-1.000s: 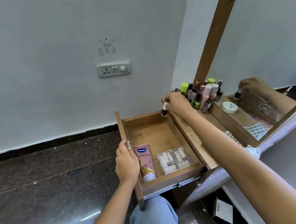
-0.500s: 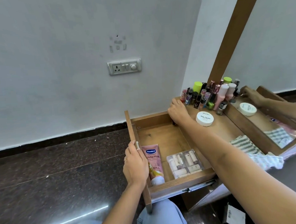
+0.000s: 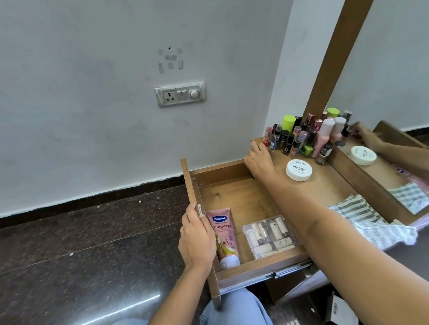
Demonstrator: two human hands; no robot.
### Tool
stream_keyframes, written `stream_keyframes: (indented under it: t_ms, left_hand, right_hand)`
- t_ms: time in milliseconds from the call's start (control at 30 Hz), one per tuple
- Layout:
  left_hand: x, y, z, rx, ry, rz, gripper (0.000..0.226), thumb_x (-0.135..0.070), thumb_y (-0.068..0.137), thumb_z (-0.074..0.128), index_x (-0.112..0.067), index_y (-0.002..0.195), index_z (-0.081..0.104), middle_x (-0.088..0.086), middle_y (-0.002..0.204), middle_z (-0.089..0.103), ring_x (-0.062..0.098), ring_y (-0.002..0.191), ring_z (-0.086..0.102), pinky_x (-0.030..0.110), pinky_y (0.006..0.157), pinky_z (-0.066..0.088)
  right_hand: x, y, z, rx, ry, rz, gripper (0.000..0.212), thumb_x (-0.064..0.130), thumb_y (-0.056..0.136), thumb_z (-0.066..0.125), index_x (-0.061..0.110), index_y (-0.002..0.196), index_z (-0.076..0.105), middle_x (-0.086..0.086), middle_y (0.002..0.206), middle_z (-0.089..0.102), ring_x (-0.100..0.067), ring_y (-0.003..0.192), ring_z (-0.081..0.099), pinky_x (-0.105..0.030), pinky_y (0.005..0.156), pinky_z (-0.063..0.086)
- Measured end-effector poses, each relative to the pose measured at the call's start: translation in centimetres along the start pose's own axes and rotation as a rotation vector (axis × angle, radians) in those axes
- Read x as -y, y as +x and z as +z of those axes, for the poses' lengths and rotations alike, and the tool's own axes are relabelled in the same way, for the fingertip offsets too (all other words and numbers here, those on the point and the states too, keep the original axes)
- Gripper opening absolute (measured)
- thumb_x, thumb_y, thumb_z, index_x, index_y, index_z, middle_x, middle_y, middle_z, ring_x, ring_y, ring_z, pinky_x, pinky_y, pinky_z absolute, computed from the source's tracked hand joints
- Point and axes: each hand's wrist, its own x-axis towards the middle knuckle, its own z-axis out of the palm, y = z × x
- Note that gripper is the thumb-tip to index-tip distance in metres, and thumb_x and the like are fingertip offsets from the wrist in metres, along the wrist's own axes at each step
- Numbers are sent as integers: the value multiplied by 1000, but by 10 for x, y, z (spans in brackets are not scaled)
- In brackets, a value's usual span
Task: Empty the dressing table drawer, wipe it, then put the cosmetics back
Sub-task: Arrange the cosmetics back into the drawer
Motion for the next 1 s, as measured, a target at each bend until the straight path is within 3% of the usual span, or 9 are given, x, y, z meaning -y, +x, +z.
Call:
stream_keyframes:
  t_ms: [233, 367, 567, 800, 1000]
  left_hand:
    - [-3, -1, -2, 2, 35, 9, 36, -29, 99, 42, -20, 134, 42, 6, 125, 59, 25, 94, 65, 39, 66, 57]
    - [-2, -1, -3, 12, 36, 7, 36, -28, 99, 39, -19, 134, 42, 7, 125, 59, 27, 94, 65, 42, 66, 57]
    - [-5, -2, -5, 11, 19, 7, 37, -28, 100, 40, -18, 135, 42, 9, 128, 57, 27, 97, 65, 39, 67, 56]
    - [-5, -3, -4, 13, 51, 19, 35, -26, 99, 43, -14, 132, 45, 11, 123, 60, 28, 91, 66, 38, 62, 55]
    - [-5, -2, -4, 15, 61, 11, 35, -27, 99, 43, -15, 132, 44, 10, 123, 60, 26, 92, 66, 37, 62, 56]
  right_hand:
    - [-1, -5, -8, -38, 92, 51, 21, 10, 90, 56, 11, 108, 66, -10, 114, 61, -27, 114, 44, -36, 94, 37]
    - [-10, -10, -27, -165, 343, 137, 22, 3, 86, 55, 6, 105, 67, -10, 112, 61, -27, 112, 46, -37, 93, 38]
    - [-90, -43, -44, -369, 753, 418, 18, 18, 88, 59, 11, 99, 72, -10, 103, 64, -28, 104, 48, -36, 83, 41]
    - [-138, -39, -16, -134, 862, 495, 19, 13, 85, 61, 11, 99, 73, -11, 101, 69, -32, 110, 46, -38, 84, 43]
    - [-124, -30, -18, -33, 630, 462, 24, 15, 87, 59, -3, 102, 63, -19, 106, 64, -35, 110, 48, -39, 87, 45]
